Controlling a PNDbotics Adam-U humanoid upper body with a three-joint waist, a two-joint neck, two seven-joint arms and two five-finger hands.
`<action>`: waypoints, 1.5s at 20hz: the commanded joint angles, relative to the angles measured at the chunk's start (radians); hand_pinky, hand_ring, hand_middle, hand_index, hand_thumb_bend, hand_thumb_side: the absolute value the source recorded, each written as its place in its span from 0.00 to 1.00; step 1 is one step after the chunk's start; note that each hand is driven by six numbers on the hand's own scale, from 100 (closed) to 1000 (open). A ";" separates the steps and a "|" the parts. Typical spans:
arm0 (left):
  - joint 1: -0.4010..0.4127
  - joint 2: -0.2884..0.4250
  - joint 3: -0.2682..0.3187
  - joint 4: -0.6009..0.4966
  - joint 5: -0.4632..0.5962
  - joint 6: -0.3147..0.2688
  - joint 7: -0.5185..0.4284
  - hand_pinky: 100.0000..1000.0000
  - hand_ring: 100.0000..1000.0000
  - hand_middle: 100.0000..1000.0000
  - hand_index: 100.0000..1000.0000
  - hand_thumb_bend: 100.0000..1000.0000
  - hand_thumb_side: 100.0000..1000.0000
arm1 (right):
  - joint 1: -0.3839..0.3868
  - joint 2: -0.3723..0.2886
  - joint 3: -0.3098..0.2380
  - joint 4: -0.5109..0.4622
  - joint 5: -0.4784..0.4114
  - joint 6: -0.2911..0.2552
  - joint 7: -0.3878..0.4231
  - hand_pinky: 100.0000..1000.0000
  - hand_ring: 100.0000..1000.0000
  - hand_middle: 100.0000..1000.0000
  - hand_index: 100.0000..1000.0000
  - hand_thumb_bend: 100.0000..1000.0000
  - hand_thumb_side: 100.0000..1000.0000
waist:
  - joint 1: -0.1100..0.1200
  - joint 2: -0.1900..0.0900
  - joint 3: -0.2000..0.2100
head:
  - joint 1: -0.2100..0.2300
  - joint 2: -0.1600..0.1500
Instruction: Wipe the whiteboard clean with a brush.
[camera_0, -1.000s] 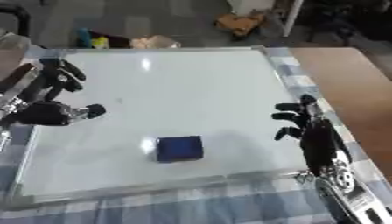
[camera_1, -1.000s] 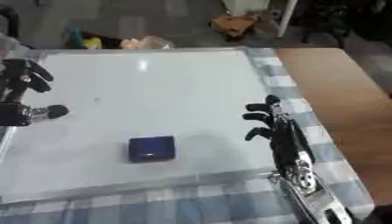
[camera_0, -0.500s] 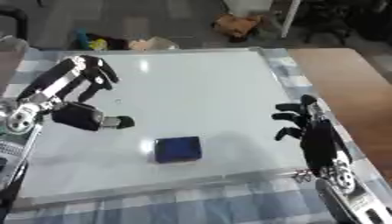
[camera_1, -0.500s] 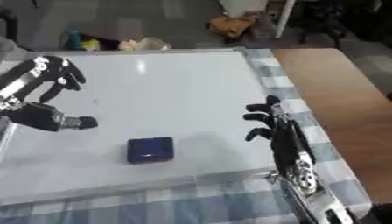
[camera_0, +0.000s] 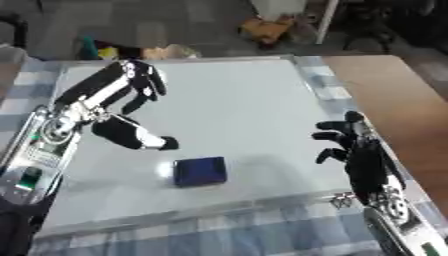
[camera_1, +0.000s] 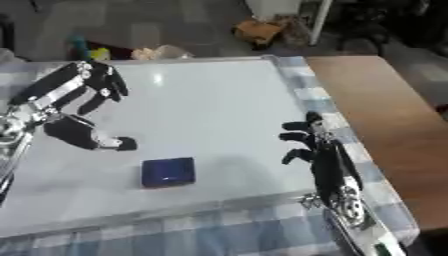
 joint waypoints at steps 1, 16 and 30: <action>-0.046 -0.032 -0.048 0.052 -0.044 -0.025 -0.035 0.60 0.55 0.54 0.00 0.74 0.16 | -0.009 -0.012 -0.004 -0.019 0.002 0.000 0.002 0.31 0.66 0.66 0.62 0.00 1.00 | 0.001 -0.013 0.000 | 0.000 -0.001; -0.081 -0.090 -0.090 0.193 -0.178 -0.118 -0.030 0.57 0.53 0.52 0.00 0.74 0.15 | -0.008 -0.011 -0.001 -0.016 0.002 0.001 0.004 0.31 0.66 0.66 0.62 0.00 1.00 | 0.001 -0.013 -0.002 | 0.000 0.002; -0.077 -0.095 -0.110 0.222 -0.171 -0.140 -0.062 0.55 0.51 0.50 0.00 0.74 0.16 | -0.009 -0.010 -0.001 -0.016 0.002 0.001 0.006 0.31 0.66 0.66 0.62 0.00 1.00 | -0.001 -0.012 -0.004 | 0.000 0.003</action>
